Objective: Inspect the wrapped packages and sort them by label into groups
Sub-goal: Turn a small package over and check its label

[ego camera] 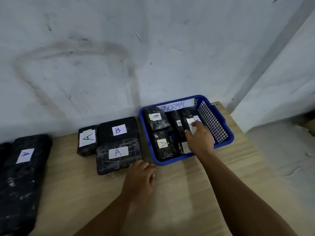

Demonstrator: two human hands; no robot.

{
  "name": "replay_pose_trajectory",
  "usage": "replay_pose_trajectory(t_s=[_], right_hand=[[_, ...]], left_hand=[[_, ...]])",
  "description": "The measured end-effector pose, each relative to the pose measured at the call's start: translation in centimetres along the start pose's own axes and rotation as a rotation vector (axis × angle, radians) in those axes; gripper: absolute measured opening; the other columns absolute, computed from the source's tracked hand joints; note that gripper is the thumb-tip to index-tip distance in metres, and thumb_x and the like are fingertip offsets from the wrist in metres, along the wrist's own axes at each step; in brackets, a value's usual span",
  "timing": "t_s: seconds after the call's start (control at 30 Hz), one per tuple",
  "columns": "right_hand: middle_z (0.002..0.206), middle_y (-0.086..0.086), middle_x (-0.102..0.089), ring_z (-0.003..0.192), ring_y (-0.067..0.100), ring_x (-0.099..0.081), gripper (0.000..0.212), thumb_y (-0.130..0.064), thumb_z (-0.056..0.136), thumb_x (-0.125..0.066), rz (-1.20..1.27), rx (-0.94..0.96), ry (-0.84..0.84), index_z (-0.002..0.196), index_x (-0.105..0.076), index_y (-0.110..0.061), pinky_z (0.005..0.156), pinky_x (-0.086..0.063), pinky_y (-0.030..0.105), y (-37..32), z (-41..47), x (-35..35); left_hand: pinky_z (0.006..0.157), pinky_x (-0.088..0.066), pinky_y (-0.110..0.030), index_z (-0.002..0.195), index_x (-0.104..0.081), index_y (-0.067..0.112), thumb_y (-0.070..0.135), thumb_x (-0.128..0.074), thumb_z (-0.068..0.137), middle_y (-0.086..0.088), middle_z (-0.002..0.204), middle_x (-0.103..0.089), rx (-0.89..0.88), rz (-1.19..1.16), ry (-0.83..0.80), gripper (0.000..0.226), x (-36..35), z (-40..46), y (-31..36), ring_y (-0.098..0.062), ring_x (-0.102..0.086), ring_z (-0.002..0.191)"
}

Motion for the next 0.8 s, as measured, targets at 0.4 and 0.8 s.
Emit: replay_pose_trajectory(t_s=[0.4,0.8], right_hand=[[0.139,0.021,-0.048,0.117,0.04,-0.057,0.03,-0.019,0.103,-0.053,-0.441,0.07,0.016,0.13,-0.059,-0.005,0.094,-0.049,0.049,2.6,11.6,-2.6],[0.156,0.02,-0.043,0.146,0.044,-0.03,0.051,-0.043,0.104,-0.047,-0.652,0.018,-0.092,0.146,-0.051,-0.015,0.117,-0.028,0.057,1.8,11.3,-2.6]], left_hand=[[0.094,-0.056,-0.036,0.114,-0.076,0.024,0.046,-0.054,0.087,0.002,0.121,-0.067,-0.06,0.047,-0.115,0.041,-5.2,-0.8,-0.3,-0.018,-0.049,0.116],[0.105,-0.05,-0.034,0.124,-0.073,0.022,0.042,-0.048,0.093,0.002,0.133,-0.066,-0.117,-0.006,-0.216,0.045,-3.9,-1.3,-1.2,-0.016,-0.046,0.128]])
Point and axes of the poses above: each hand's wrist, its own z-axis towards the middle knuckle, its own x-axis out of the back of the hand, y = z × x, the point moved 3 cm from there along z, towards the middle knuckle
